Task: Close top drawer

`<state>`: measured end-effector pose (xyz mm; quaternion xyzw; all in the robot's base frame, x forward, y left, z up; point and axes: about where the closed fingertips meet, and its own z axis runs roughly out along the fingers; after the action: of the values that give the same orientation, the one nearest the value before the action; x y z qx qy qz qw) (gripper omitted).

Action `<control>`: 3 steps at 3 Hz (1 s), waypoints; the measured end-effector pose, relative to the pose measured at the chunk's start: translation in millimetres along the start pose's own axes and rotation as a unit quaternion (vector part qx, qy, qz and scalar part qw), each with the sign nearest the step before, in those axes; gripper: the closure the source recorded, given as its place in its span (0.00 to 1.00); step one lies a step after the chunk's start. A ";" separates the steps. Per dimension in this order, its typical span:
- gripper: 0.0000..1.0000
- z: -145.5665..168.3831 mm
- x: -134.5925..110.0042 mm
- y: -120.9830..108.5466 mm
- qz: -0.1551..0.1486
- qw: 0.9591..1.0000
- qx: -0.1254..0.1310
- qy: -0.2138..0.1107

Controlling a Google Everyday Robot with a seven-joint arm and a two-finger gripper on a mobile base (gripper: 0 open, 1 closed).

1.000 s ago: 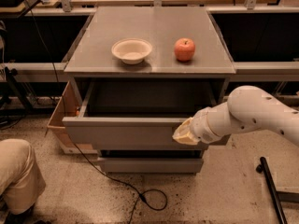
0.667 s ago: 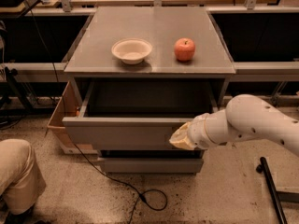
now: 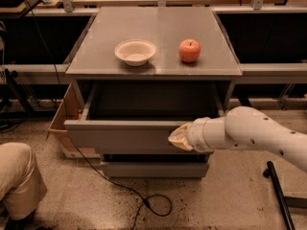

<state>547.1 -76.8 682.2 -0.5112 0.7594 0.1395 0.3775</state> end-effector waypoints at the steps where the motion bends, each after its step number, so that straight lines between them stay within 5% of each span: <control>1: 1.00 23.3 -6.2 -13.0 0.013 0.999 0.017 -0.027; 3: 1.00 60.1 -39.5 -33.3 0.002 0.997 0.018 -0.069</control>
Offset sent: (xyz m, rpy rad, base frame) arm 0.0534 0.0333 -0.0173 0.1161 -0.0646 -0.0496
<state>610.0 -29.0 675.7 -0.4924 0.7349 0.1613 0.4375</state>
